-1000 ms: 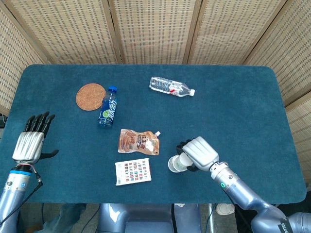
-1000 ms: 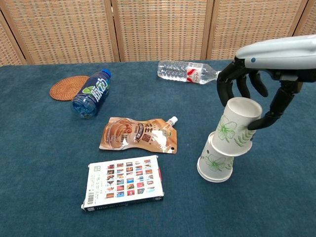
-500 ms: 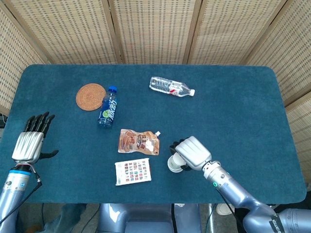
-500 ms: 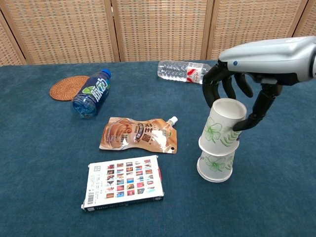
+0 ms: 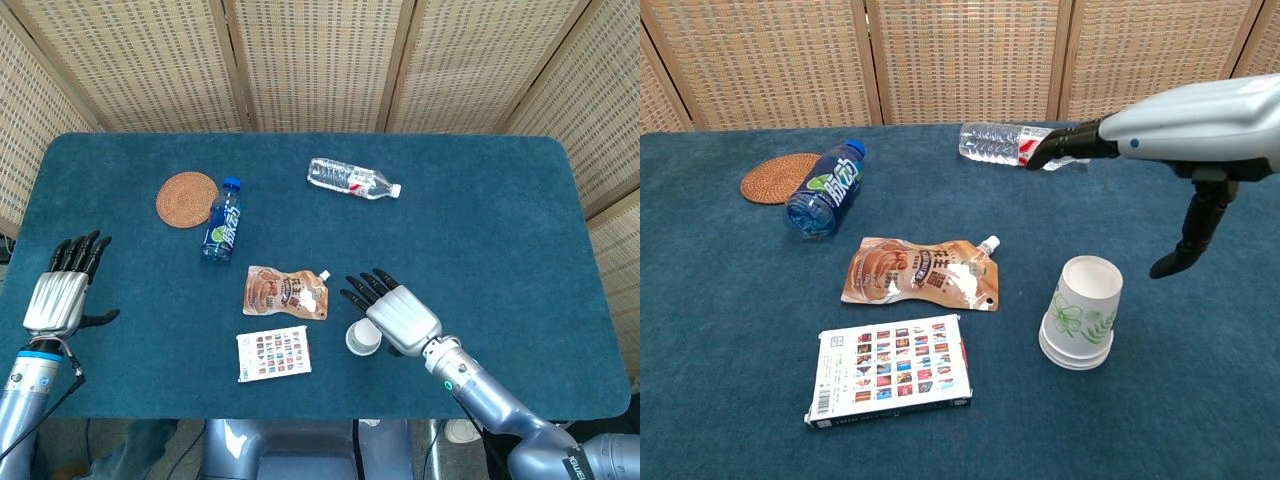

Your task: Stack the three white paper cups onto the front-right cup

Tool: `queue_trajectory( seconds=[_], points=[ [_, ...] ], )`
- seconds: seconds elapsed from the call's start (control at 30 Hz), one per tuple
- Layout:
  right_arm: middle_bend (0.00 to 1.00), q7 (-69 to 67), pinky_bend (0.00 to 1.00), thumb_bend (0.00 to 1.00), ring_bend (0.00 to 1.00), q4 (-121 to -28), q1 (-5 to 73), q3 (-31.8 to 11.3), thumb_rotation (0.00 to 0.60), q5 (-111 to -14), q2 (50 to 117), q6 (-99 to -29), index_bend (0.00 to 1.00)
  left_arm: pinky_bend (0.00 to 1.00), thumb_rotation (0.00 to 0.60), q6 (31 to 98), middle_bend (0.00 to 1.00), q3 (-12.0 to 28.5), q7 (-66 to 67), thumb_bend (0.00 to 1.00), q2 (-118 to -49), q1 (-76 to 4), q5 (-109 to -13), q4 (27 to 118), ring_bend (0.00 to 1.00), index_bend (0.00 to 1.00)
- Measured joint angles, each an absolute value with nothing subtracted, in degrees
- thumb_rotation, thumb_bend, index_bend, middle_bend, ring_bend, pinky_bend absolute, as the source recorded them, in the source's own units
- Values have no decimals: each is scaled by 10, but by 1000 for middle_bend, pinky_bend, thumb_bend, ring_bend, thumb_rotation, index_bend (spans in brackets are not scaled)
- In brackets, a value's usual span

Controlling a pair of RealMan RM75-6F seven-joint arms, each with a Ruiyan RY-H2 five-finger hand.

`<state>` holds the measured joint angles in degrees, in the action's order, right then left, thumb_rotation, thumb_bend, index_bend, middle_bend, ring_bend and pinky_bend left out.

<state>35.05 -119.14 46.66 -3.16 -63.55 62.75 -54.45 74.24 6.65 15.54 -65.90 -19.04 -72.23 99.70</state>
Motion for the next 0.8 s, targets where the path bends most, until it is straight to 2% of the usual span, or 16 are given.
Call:
queue_trajectory(
  seconds=[0.1, 0.2, 0.33, 0.5, 0.8],
  points=[
    [0, 347, 91, 0, 9, -1196, 454, -28, 600, -661, 609, -563, 0, 0, 600, 742, 0, 66, 154, 0, -658, -189, -722, 997, 0, 0],
    [0, 341, 24, 0, 1, -1193, 439, -23, 600, -685, 596, -583, 0, 0, 600, 743, 0, 64, 153, 0, -658, -187, -722, 996, 0, 0],
    [0, 300, 0, 0, 0, -1155, 407, -13, 600, -753, 591, -626, 0, 0, 600, 755, 0, 61, 147, 0, -662, -180, -732, 991, 0, 0],
    [0, 205, 0, 0, 0, -1027, 347, 1, 600, -838, 605, -714, 0, 0, 600, 771, 0, 46, 138, 0, -669, -165, -753, 983, 0, 0],
    [0, 78, 0, 0, 0, -803, 214, 23, 600, -882, 678, -869, 0, 0, 600, 782, 0, 29, 115, 0, -662, -143, -771, 991, 0, 0]
  ],
)
